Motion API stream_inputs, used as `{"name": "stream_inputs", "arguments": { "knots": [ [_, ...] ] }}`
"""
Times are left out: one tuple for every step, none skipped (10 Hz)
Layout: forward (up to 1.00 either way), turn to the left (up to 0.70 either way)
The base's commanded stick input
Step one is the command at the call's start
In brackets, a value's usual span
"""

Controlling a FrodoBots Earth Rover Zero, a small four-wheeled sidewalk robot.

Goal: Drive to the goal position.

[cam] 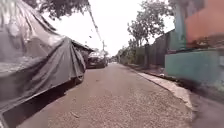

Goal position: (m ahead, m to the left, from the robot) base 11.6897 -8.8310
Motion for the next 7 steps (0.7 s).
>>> {"name": "stream_inputs", "arguments": {
  "knots": [
    [0.70,0.00],
    [0.70,0.00],
    [0.70,0.00],
    [0.70,0.00],
    [0.70,0.00],
    [0.70,0.00],
    [0.70,0.00]
  ]
}}
